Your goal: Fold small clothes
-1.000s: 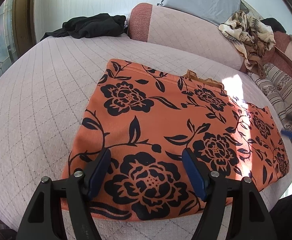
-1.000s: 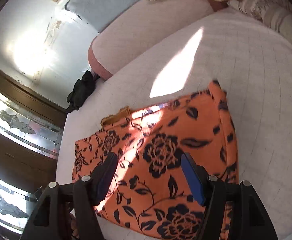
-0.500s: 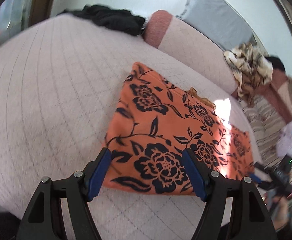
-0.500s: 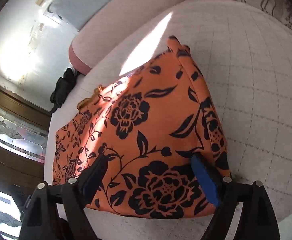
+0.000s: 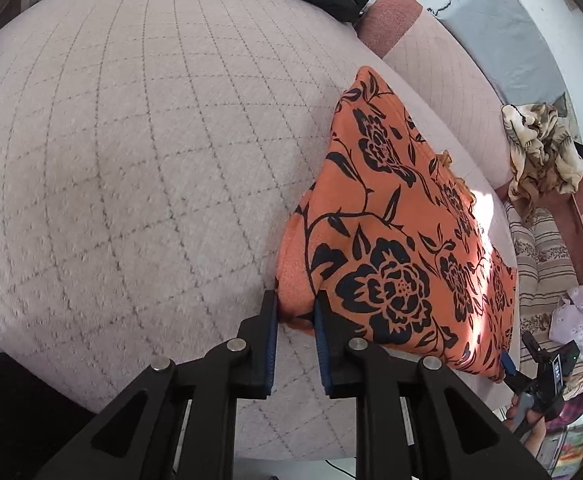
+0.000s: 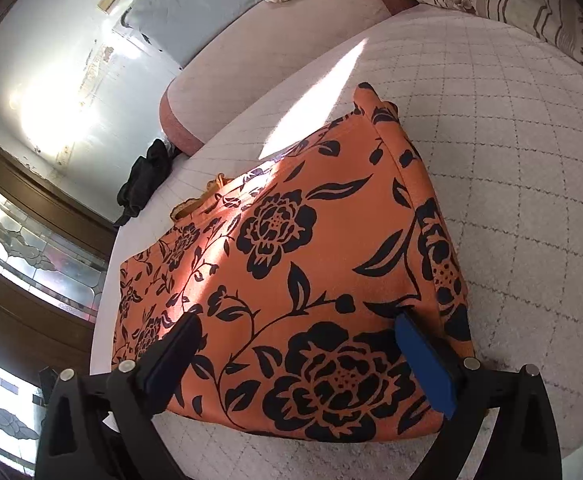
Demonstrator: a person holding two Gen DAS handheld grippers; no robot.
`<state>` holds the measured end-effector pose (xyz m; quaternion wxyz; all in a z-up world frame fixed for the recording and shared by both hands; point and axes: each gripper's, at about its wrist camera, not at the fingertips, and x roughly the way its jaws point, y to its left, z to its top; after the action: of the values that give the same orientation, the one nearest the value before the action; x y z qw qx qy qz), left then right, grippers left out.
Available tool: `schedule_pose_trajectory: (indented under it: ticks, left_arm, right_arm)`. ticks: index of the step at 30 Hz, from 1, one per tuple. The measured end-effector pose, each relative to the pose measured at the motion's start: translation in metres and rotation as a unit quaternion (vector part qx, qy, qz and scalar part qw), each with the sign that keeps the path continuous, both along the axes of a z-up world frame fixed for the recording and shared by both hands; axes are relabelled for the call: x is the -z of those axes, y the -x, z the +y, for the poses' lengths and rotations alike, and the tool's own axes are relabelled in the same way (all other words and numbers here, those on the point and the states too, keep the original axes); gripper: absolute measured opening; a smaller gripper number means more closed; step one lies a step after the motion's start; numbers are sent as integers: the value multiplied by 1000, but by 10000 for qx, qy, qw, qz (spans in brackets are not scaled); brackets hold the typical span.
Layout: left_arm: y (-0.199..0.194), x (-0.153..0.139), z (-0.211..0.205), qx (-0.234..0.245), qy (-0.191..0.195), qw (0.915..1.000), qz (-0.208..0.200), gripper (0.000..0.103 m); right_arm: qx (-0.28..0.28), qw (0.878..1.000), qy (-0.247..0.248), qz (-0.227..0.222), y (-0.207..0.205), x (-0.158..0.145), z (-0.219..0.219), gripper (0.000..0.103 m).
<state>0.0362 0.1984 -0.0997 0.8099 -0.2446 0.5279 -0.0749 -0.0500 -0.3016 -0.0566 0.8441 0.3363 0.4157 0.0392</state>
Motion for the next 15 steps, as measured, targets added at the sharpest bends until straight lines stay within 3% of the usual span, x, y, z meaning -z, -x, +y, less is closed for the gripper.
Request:
schedule_pose_trajectory:
  ticks: [3, 5, 8, 12, 15]
  left_arm:
    - [0, -18, -4, -83, -210, 9997, -115, 23]
    - [-5, -33, -2, 37, -394, 9982, -451, 26]
    - [-35, -46, -9, 294, -539, 9957, -695, 40]
    - [-100, -36, -26, 684, -805, 9927, -588, 40]
    - [-149, -28, -43, 940, -1238, 9850, -746, 32]
  right_arm:
    - [22, 9998, -183, -69, 0, 2, -4, 100]
    - [17, 9996, -270, -115, 1, 2, -6, 101]
    - [-9, 9995, -287, -152, 2, 1, -6, 103]
    - [-28, 9993, -336, -166, 3, 0, -8, 103]
    - [-52, 9988, -450, -203, 4, 1, -12, 103]
